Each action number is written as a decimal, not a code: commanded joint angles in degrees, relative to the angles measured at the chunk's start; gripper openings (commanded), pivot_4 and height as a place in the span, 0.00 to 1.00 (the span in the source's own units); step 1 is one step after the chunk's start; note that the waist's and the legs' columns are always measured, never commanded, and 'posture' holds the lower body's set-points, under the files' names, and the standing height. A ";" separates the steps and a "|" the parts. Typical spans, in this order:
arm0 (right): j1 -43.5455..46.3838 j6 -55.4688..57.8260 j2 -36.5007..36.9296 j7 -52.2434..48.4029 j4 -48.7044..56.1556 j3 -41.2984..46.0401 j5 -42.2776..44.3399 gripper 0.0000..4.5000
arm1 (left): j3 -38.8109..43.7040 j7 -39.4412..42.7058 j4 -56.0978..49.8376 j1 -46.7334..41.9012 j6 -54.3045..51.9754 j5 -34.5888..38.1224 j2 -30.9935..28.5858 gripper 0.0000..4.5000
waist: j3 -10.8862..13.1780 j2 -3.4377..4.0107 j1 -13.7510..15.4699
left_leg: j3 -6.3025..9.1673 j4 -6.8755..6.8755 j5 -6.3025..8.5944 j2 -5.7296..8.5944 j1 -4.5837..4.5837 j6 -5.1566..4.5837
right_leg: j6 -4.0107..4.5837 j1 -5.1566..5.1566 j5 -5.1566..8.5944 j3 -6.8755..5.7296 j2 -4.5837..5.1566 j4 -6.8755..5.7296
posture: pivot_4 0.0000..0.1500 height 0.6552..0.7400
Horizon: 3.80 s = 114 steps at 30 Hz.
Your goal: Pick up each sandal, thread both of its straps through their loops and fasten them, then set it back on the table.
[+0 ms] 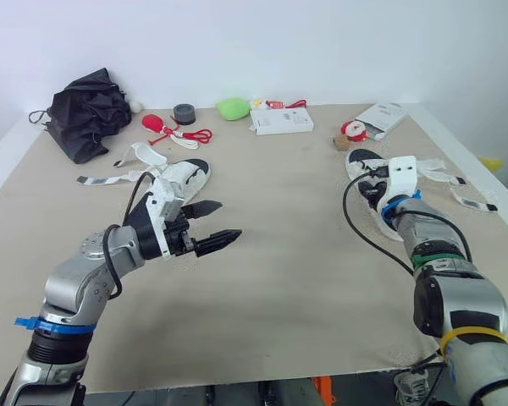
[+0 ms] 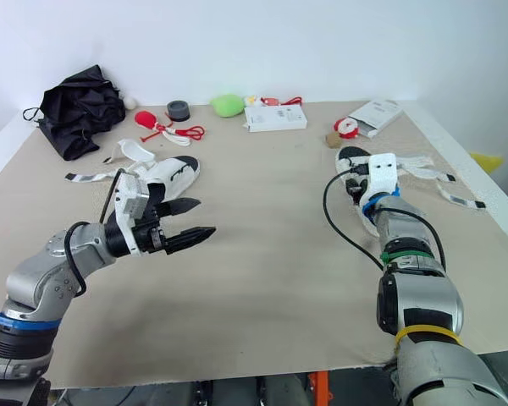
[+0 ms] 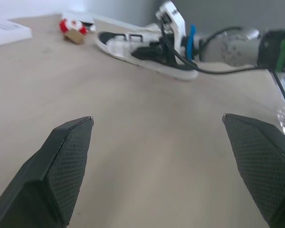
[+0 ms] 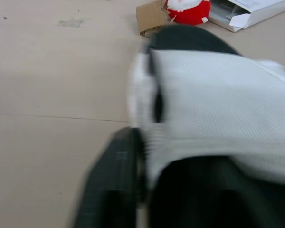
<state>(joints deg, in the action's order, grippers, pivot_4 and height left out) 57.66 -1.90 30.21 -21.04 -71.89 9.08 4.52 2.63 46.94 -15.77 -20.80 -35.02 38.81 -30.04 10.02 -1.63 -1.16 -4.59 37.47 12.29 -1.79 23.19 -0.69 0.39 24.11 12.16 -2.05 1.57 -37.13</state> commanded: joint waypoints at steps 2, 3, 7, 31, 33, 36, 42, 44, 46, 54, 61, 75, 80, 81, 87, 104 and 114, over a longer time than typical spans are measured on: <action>0.14 -1.80 -0.54 -2.32 -0.82 1.40 0.44 0.01 | 2.83 -0.62 -0.76 -0.62 -0.81 2.46 -0.01 1.00 | 0.00 -0.01 -0.01 | 0.01 0.00 0.00 -0.01 0.00 0.00 | 0.01 0.00 0.00 -0.01 0.00 0.00 | 1.00 1.00; 0.07 -2.06 -0.74 -3.89 -0.64 2.00 1.19 0.01 | 2.81 -0.13 -0.70 -0.46 -0.86 2.59 -0.40 1.00 | 0.00 -0.01 -0.01 | -0.01 0.00 0.00 -0.01 0.00 0.00 | 0.00 0.01 0.00 0.00 0.00 0.00 | 1.00 1.00; 0.29 0.09 -1.82 -15.37 1.16 4.93 5.57 0.01 | 2.89 2.56 -1.10 0.07 -2.43 4.05 -2.33 1.00 | 0.01 -0.03 -0.44 | -0.07 -0.04 0.00 -0.05 0.02 0.00 | 0.01 0.09 0.00 0.07 -0.05 0.00 | 1.00 1.00; -20.56 32.57 4.69 -69.89 62.69 -23.73 14.78 0.01 | -3.47 24.09 14.96 -5.94 7.38 -7.27 -11.64 1.00 | 0.04 -0.04 -0.06 | -0.28 -0.06 0.08 -0.62 0.07 0.17 | 0.38 0.42 0.08 0.04 -0.30 -0.07 | 1.00 1.00; -19.78 32.00 4.60 -70.52 62.32 -24.85 14.33 0.01 | -4.33 25.31 14.96 -6.31 7.24 -7.45 -11.45 1.00 | 0.04 -0.04 -0.06 | -0.29 -0.07 0.08 -0.63 0.08 0.18 | 0.40 0.45 0.07 0.05 -0.32 -0.07 | 1.00 1.00; -19.33 30.38 4.49 -71.24 61.12 -27.22 12.99 0.00 | -6.16 28.28 15.26 -6.83 7.41 -7.53 -11.20 0.83 | 0.04 -0.04 -0.05 | -0.27 -0.07 0.10 -0.66 0.14 0.19 | 0.44 0.51 0.10 0.04 -0.37 -0.07 | 1.00 1.00; -20.24 30.92 4.90 -71.03 63.23 -28.34 14.53 0.00 | -8.75 31.15 18.15 -7.49 11.29 -10.89 -10.66 0.30 | 0.04 -0.04 -0.03 | -0.36 -0.07 0.10 -0.70 0.22 0.20 | 0.45 0.69 0.10 0.12 -0.45 -0.12 | 1.00 1.00; -20.49 31.28 4.99 -70.93 63.93 -28.43 14.90 0.00 | -9.08 31.42 18.90 -7.91 11.94 -11.45 -10.30 0.11 | 0.04 -0.04 -0.03 | -0.36 -0.07 0.10 -0.71 0.24 0.20 | 0.45 0.72 0.10 0.13 -0.46 -0.14 | 1.00 1.00; -20.74 31.63 5.09 -70.72 64.73 -28.44 15.31 0.00 | -10.07 31.94 19.97 -8.38 13.63 -13.24 -10.11 0.01 | 0.04 -0.04 -0.03 | -0.38 -0.06 0.10 -0.72 0.26 0.20 | 0.45 0.76 0.09 0.15 -0.48 -0.16 | 1.00 1.00; -20.59 30.44 5.95 -71.02 65.38 -29.21 15.51 0.00 | -13.17 30.37 24.27 -11.89 18.06 -19.33 -6.58 0.01 | 0.03 -0.05 0.01 | -0.46 -0.02 0.10 -0.71 0.35 0.19 | 0.44 0.86 0.07 0.23 -0.61 -0.19 | 1.00 1.00; -18.80 27.23 5.10 -70.18 60.67 -29.95 13.43 0.00 | -13.92 29.42 21.63 -10.13 17.78 -19.84 -5.29 0.01 | 0.03 -0.05 -0.04 | -0.46 0.01 0.11 -0.73 0.39 0.19 | 0.45 0.90 0.07 0.24 -0.65 -0.21 | 1.00 1.00; -11.74 14.63 5.05 -71.46 44.80 -35.47 9.45 0.00 | -12.01 25.31 22.03 -8.32 18.24 -20.11 -4.65 0.01 | 0.01 -0.08 0.04 | -0.53 0.10 -0.09 -0.80 0.20 0.21 | 0.50 0.80 -0.22 0.30 -0.70 -0.30 | 1.00 1.00; -11.86 15.17 4.06 -71.46 43.90 -34.35 9.85 0.00 | -12.51 23.11 23.74 -8.27 20.26 -21.64 -3.74 0.01 | 0.00 -0.09 0.02 | -0.58 0.11 -0.16 -0.83 0.15 0.24 | 0.52 0.78 -0.34 0.35 -0.60 -0.30 | 1.00 1.00; -11.92 15.39 3.91 -71.46 44.04 -34.20 9.93 0.00 | -12.70 22.75 24.16 -8.31 20.41 -21.96 -3.50 0.01 | -0.01 -0.09 0.03 | -0.58 0.11 -0.21 -0.84 0.14 0.27 | 0.55 0.78 -0.40 0.34 -0.60 -0.30 | 1.00 1.00; -12.60 15.68 3.60 -71.45 44.46 -33.95 9.53 0.00 | -14.51 23.96 22.99 -6.72 20.00 -22.37 -2.94 0.01 | -0.02 -0.09 0.02 | -0.57 0.10 -0.31 -0.88 0.13 0.25 | 0.58 0.79 -0.48 0.33 -0.62 -0.30 | 1.00 1.00; -12.87 16.54 3.29 -70.43 44.95 -32.90 8.61 0.00 | -21.34 22.54 25.00 -5.78 20.05 -31.68 -4.67 0.01 | -1.39 -0.03 0.12 | -0.56 -0.01 -0.25 -0.88 0.00 0.27 | 0.89 0.68 -0.28 0.31 -0.60 -0.29 | 1.00 1.00; -11.47 20.60 5.64 -71.29 43.58 -30.11 9.59 0.58 | -20.96 21.55 23.20 -4.96 17.34 -30.94 -3.55 0.00 | -1.41 0.00 0.13 | -0.55 0.01 -0.26 -0.87 -0.48 0.26 | 1.01 0.21 -0.21 0.23 -0.50 -0.28 | 1.00 1.00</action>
<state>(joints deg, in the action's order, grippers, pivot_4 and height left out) 45.98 17.18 33.39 -89.98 -29.27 -22.13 14.26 -15.35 68.03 5.44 -27.99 -15.38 9.77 -33.24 8.61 -1.63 -1.04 -5.14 37.48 12.04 -2.66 22.72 -0.42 1.40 24.32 11.96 -1.82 1.08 -37.41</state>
